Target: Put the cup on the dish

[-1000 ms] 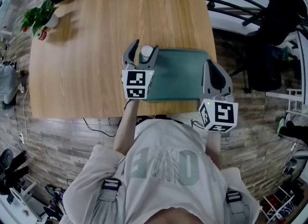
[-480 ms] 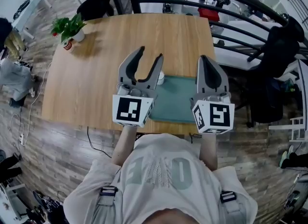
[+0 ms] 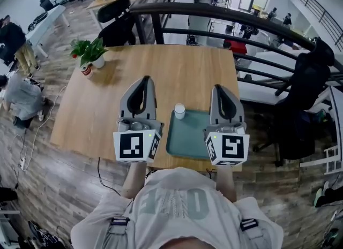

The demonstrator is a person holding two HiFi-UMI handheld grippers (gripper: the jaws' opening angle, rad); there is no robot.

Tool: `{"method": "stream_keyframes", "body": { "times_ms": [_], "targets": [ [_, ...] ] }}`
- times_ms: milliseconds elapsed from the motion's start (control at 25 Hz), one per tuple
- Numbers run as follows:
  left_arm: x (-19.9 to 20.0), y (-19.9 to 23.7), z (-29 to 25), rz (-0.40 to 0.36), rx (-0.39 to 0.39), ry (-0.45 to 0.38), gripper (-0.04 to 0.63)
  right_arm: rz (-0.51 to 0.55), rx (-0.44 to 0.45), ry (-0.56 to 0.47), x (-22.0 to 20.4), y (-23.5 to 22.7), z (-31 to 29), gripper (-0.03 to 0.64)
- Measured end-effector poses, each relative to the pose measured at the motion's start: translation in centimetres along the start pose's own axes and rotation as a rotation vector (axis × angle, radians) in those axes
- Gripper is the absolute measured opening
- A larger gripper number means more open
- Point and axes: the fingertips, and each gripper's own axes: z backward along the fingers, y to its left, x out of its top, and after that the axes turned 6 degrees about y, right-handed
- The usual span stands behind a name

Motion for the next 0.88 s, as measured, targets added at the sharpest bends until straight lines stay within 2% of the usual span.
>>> {"method": "stream_keyframes", "body": {
  "times_ms": [240,880],
  "targets": [
    [-0.2,-0.4,0.6,0.008,-0.006,0.006,0.009,-0.026,0.024,0.012,-0.5,0.3,0.6,0.018],
    [-0.4,-0.4,1.2,0.042,-0.003,0.005,0.009,0.021,0.061,0.023,-0.5,1.6,0.7,0.018]
  ]
}}
